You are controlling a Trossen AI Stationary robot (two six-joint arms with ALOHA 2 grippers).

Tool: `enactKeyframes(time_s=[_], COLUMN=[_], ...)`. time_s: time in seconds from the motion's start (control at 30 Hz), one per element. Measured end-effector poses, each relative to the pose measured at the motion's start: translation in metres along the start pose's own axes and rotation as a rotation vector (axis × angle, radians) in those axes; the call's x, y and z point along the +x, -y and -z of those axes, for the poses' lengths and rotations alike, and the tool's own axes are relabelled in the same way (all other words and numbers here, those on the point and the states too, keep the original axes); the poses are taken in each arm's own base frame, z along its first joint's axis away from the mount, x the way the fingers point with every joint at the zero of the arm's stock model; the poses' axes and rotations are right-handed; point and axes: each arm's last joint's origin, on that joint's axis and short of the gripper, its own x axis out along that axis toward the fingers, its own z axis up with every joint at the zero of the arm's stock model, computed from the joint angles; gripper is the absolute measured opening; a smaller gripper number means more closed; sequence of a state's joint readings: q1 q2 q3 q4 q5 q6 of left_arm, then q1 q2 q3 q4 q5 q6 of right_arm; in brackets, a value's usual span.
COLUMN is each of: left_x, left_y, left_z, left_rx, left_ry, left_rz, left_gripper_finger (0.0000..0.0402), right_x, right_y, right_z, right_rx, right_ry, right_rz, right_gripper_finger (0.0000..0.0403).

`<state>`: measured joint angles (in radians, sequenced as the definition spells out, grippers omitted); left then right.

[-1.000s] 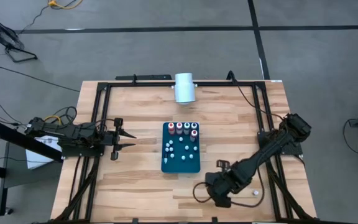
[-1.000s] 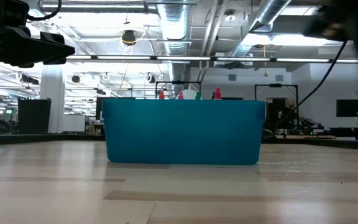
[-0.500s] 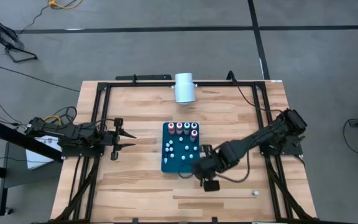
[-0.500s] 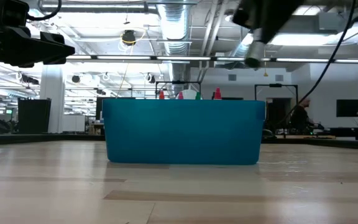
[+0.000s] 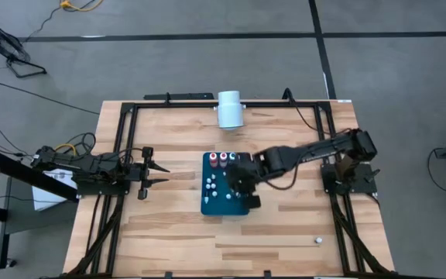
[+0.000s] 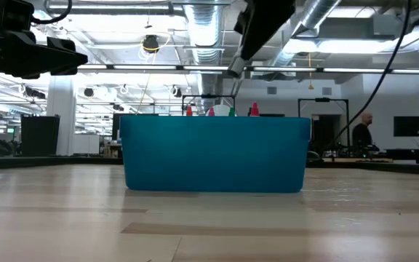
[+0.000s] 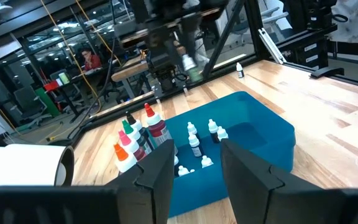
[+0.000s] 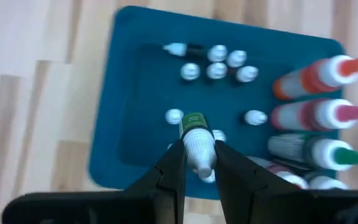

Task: Pick & Place food coloring
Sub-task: Put the small green food coloring bottle into the blue bin

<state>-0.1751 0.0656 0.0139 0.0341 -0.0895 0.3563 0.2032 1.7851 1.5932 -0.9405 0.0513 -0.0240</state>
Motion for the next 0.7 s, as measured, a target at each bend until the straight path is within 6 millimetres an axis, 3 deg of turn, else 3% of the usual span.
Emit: enactKeyframes(time_s=[0.27,0.47,0.7], left_x=[0.000,0.000,0.000], left_y=[0.000,0.000,0.000], left_z=[0.000,0.000,0.000], left_rx=[-0.001,-0.001,0.000], left_ry=[0.000,0.000,0.000], left_rz=[0.000,0.000,0.000], left_gripper_finger=[0.0123,0.0123,0.0123], right_x=[0.002,0.019,0.031], right_y=[0.038,0.043,0.033], right_z=[0.002,-0.001,-0.011], right_rx=[0.091,0.145,0.140], right_ry=[-0.005,-0.080,-0.222], right_rz=[0.067,0.080,0.057], right_gripper_finger=[0.0062,0.0062,0.0062])
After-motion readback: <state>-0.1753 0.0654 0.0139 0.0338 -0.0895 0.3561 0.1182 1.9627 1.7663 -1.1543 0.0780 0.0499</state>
